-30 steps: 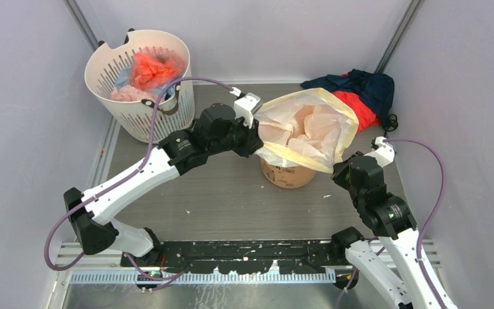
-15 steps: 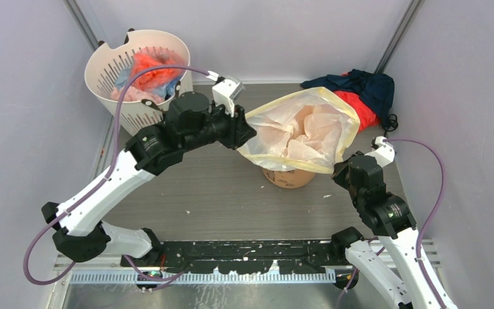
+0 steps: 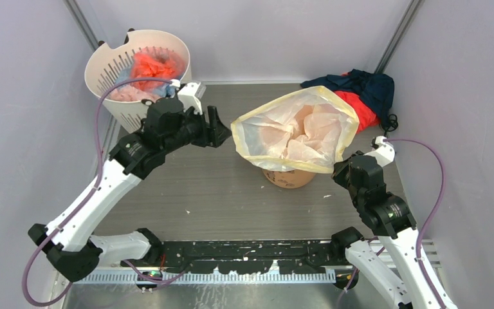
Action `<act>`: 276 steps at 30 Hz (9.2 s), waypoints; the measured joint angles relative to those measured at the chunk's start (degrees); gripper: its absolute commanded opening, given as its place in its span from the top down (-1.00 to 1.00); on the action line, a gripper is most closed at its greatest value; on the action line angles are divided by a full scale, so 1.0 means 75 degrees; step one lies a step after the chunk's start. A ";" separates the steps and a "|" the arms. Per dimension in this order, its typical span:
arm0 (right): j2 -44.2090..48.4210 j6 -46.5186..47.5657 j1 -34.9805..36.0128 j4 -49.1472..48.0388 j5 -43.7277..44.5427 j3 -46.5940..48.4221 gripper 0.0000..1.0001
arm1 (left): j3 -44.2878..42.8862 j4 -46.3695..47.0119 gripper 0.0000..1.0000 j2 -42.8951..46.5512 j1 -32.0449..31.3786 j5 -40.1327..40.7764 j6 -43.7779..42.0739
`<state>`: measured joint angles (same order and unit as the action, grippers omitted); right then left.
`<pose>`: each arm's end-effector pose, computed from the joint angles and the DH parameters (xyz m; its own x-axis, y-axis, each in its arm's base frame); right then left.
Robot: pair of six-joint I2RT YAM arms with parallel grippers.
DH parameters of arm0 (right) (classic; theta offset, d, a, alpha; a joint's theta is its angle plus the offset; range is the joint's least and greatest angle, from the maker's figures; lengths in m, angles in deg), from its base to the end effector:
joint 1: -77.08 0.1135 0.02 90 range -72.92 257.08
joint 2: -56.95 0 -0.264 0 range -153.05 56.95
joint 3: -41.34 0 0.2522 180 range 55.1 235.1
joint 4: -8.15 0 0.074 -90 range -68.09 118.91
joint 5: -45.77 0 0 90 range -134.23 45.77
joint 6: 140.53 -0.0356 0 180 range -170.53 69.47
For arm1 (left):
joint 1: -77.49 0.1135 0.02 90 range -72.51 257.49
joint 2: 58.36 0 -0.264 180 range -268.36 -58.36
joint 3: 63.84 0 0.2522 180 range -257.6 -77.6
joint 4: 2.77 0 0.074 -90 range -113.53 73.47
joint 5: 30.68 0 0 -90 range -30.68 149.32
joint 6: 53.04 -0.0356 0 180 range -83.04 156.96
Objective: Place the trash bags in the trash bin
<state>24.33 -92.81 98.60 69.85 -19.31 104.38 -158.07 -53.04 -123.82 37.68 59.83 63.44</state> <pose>0.1041 0.0249 0.3283 -0.3558 0.5155 -0.7795 0.3267 0.8501 0.4131 0.1795 -0.1492 0.4349 -0.5346 -0.1348 -0.8343 0.4418 0.7969 -0.4119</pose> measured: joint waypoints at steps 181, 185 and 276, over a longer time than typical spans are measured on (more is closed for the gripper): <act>-0.6732 0.2133 -0.3072 -0.1652 -0.2404 0.2952 0.75 | -0.3719 0.1848 0.59 -0.7102 0.1722 -0.4194 0.0204; -0.6554 0.1973 -0.3107 -0.2046 -0.2774 0.2451 0.75 | -0.3142 0.2194 0.60 -0.7032 0.1649 -0.4214 0.0207; -0.0525 0.0522 -0.3077 0.0204 -0.5228 -0.0947 0.98 | 0.2087 0.3139 0.64 -0.2611 0.1271 -0.3156 0.0472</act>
<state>20.39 -88.90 75.52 71.38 -58.52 97.27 -142.42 -29.50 -143.40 47.21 36.16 66.98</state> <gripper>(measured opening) 0.040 0.179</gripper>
